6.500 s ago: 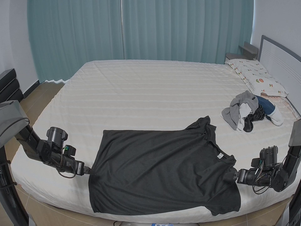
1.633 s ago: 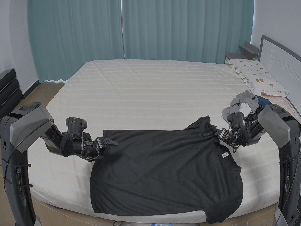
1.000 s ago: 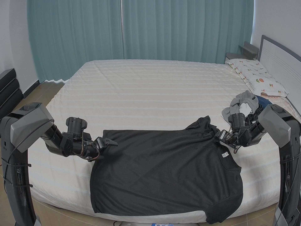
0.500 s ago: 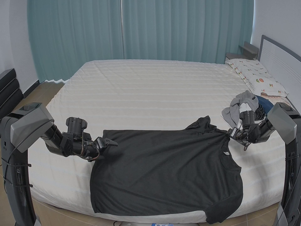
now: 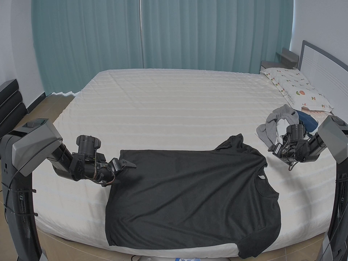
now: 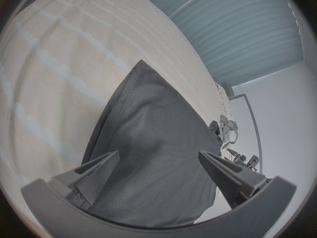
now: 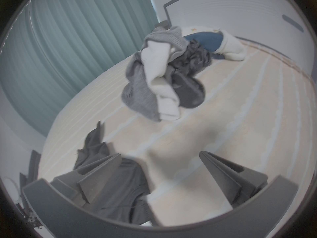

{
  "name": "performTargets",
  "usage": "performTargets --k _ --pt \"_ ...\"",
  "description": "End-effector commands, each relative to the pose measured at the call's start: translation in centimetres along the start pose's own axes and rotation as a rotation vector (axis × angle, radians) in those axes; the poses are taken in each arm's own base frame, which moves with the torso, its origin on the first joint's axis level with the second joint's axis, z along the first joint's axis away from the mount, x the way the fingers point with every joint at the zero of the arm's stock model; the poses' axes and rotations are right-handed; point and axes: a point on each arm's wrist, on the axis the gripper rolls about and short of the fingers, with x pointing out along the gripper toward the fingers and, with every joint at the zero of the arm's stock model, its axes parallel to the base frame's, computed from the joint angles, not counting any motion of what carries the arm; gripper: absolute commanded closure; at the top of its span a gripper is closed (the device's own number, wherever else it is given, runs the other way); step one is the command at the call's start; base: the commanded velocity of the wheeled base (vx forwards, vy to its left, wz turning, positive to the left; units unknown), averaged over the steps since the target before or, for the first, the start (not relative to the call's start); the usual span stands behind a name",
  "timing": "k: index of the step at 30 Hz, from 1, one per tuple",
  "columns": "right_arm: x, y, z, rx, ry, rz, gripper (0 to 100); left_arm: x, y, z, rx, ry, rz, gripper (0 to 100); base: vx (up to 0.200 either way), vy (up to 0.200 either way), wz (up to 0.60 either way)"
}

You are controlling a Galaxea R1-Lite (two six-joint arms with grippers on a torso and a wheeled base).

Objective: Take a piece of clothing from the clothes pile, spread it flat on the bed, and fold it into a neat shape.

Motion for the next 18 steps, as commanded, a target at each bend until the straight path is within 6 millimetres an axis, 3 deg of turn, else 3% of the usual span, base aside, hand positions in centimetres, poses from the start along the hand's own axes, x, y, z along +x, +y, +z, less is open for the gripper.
performTargets --k 1,5,13,18 --pt "-2.1 0.6 0.7 0.014 0.037 0.107 0 0.0 0.0 0.0 -0.001 0.001 0.001 0 0.000 0.000 0.00" --pt "-1.9 1.3 0.1 0.001 0.046 0.147 0 0.1 0.1 0.0 -0.001 0.001 0.001 0 0.000 0.000 0.00" --pt "1.4 4.9 -4.6 -0.021 -0.010 0.251 0 0.1 0.1 0.0 -0.002 0.000 0.000 0 0.000 0.000 0.00" --pt "2.6 6.5 -5.8 -0.081 -0.047 0.229 0 0.2 0.1 0.0 -0.003 0.000 0.002 0 0.000 0.000 0.00"
